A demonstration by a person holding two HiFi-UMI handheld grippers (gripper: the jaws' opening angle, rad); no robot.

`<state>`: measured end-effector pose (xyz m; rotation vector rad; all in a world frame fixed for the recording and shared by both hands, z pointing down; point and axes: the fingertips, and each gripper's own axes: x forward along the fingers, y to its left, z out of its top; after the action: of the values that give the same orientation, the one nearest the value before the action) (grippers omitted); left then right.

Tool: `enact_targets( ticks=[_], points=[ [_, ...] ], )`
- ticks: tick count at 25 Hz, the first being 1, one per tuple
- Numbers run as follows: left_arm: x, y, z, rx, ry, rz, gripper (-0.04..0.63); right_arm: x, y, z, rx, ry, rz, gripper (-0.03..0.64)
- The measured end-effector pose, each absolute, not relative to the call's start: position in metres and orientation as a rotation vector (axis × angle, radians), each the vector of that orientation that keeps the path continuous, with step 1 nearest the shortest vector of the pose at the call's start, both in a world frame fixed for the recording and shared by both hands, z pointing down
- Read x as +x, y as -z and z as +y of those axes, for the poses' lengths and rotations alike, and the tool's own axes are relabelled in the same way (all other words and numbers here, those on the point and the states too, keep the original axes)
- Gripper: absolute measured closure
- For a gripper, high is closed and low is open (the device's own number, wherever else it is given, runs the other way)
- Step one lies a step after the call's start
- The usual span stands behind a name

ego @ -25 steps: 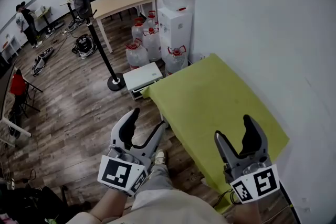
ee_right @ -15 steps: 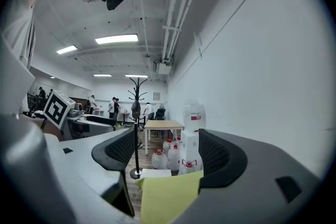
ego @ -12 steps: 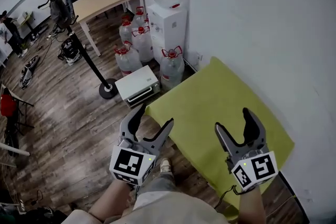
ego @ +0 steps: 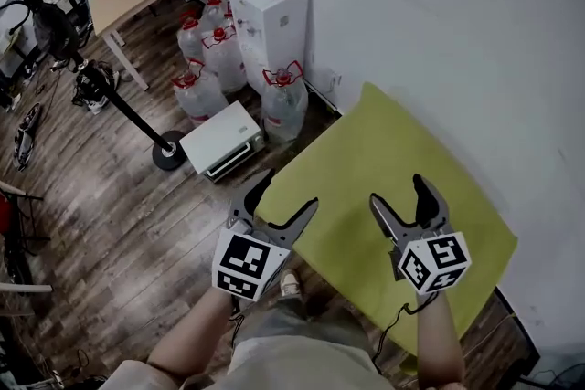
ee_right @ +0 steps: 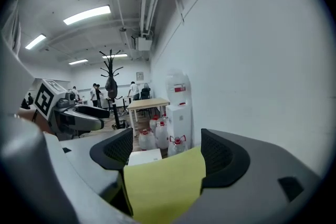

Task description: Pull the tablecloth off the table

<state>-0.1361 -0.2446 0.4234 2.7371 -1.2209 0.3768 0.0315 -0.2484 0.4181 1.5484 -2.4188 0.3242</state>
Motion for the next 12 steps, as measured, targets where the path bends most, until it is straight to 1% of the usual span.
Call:
enact_targets(
  ticks=[12],
  points=[
    [-0.086,-0.562,-0.312,2.543,-0.588,-1.033,0.252,0.071,-0.558,-0.331,1.530,-0.517,-2.228,0.209]
  ],
)
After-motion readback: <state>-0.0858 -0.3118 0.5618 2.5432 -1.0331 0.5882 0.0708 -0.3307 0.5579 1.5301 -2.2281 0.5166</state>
